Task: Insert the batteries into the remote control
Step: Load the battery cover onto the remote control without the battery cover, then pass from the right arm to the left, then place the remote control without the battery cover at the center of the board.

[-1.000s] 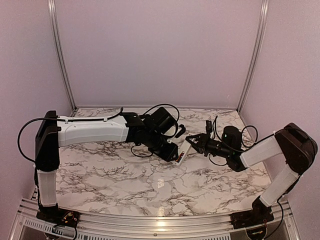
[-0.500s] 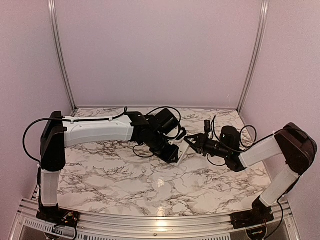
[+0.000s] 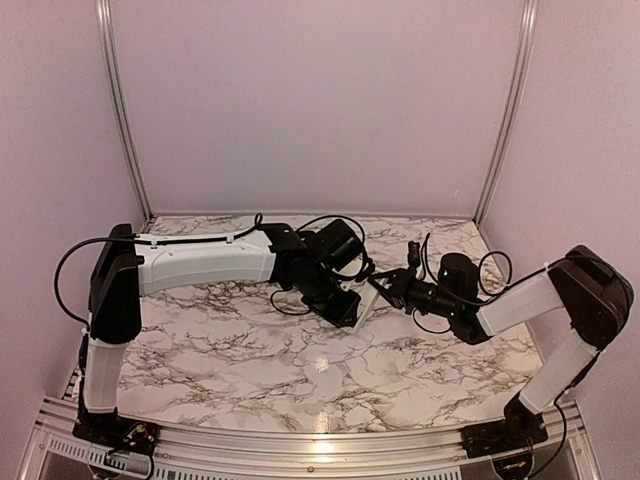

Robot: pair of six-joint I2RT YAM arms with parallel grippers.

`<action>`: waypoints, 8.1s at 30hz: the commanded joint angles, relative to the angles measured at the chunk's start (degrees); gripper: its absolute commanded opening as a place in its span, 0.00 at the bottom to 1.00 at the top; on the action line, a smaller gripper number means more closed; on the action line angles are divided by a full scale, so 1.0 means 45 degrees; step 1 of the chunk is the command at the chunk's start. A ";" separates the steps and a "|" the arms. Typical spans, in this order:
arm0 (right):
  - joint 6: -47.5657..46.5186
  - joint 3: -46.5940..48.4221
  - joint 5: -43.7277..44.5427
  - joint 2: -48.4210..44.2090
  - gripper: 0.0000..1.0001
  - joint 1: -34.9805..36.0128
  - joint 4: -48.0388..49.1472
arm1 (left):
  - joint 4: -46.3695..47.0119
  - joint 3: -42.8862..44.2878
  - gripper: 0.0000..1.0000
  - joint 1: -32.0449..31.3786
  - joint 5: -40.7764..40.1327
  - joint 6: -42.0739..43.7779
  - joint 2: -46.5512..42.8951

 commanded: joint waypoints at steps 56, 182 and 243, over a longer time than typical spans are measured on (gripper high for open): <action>0.3099 0.0003 -0.1452 0.1523 0.00 0.0190 0.4924 | -0.0728 0.1139 0.14 0.0112 -0.0720 -0.0444 0.0994; -0.4246 -0.2336 0.0043 -0.6507 0.82 -0.2348 -0.5385 | -0.1220 -0.2910 0.12 -0.0377 0.0084 0.6149 -0.0783; -0.8701 -0.1416 -0.0672 -0.9384 0.95 -0.2388 -0.8005 | -0.0659 -0.2311 0.99 -0.0332 -0.1657 0.6762 -0.0539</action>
